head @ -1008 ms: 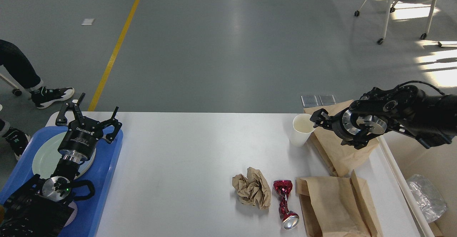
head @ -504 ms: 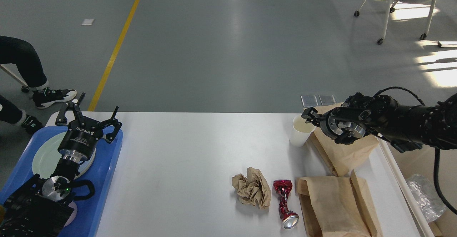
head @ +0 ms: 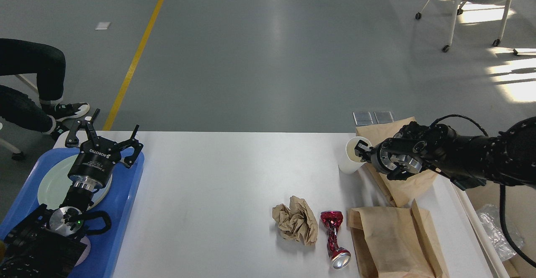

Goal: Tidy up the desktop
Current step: 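Grasp the paper cup with the right gripper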

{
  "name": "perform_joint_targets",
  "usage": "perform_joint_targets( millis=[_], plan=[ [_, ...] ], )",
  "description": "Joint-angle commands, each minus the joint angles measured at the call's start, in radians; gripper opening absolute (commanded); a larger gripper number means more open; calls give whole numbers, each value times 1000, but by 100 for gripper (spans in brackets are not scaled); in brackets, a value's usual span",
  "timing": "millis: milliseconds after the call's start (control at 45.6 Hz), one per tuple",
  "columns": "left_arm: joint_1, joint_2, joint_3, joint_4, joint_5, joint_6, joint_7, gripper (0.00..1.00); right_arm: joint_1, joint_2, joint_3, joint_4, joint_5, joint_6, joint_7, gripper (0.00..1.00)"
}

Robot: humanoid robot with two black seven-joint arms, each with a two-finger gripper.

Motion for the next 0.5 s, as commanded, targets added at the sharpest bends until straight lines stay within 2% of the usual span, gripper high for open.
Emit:
perform_joint_targets(
  millis=[0, 307, 416, 482],
  plan=[
    [0, 0, 0, 0, 0, 0, 0, 97, 0, -1, 17, 1, 0, 1, 0, 0],
    [0, 0, 0, 0, 0, 0, 0, 97, 31, 2, 21, 28, 0, 14, 0, 0],
    [0, 0, 0, 0, 0, 0, 0, 97, 104, -24, 30, 120, 0, 19, 0, 0],
    [0, 0, 0, 0, 0, 0, 0, 97, 175, -91, 33, 194, 0, 33, -2, 0]
  ],
)
